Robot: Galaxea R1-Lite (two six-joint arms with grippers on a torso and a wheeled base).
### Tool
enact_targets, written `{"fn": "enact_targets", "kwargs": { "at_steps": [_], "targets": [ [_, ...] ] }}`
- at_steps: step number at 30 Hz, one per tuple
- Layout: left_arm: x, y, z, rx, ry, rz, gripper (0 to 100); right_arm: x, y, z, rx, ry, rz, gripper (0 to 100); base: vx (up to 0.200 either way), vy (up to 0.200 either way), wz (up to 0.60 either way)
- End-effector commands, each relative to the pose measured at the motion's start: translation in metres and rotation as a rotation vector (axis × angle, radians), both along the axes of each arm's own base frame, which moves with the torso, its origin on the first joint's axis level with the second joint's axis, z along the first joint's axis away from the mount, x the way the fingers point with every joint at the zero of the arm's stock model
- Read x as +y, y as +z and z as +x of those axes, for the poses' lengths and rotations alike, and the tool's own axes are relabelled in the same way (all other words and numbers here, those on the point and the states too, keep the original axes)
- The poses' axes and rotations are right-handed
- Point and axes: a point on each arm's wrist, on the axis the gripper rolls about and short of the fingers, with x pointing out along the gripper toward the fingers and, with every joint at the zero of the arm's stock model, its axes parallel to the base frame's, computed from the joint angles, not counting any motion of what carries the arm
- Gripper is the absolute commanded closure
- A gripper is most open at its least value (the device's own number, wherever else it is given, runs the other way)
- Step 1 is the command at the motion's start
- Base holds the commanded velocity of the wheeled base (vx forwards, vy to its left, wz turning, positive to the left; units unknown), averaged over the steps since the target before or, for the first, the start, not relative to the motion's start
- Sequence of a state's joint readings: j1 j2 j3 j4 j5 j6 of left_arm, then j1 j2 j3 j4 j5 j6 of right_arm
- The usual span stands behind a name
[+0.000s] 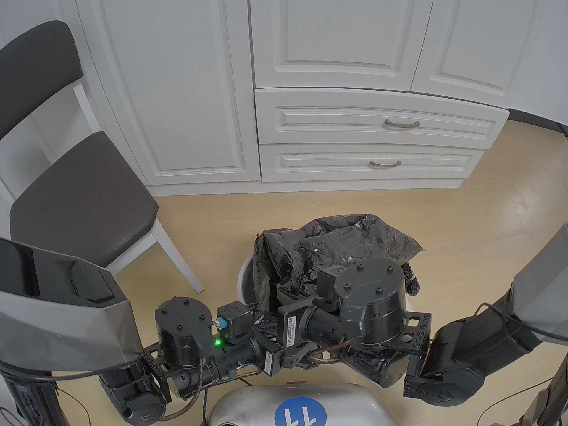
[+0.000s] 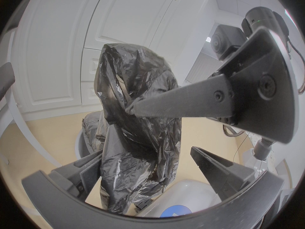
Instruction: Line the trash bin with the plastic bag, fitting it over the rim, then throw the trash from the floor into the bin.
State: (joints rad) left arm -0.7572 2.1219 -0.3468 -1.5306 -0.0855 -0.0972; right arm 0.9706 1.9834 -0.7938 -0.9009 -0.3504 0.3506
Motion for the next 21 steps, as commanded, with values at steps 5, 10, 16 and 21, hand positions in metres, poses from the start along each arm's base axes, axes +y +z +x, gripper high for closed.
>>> {"fn": "enact_targets", "kwargs": {
  "at_steps": [5, 10, 16, 21],
  "targets": [
    [0.001, -0.006, 0.008, 0.014, 0.02, 0.001, 0, -0.002, 0.01, -0.003, -0.017, 0.0, 0.019, 100, 0.0, 0.0, 0.0],
    [-0.002, -0.012, 0.011, 0.02, 0.024, 0.008, 0, -0.004, 0.015, -0.005, -0.024, 0.002, 0.027, 100, 0.0, 0.0, 0.0],
    [-0.007, -0.014, 0.017, 0.014, 0.032, 0.002, 0, -0.004, 0.016, -0.006, -0.026, 0.005, 0.029, 100, 0.0, 0.0, 0.0],
    [-0.005, -0.014, 0.019, 0.012, 0.039, -0.002, 0, -0.004, 0.016, -0.007, -0.026, 0.006, 0.027, 100, 0.0, 0.0, 0.0]
  ]
}}
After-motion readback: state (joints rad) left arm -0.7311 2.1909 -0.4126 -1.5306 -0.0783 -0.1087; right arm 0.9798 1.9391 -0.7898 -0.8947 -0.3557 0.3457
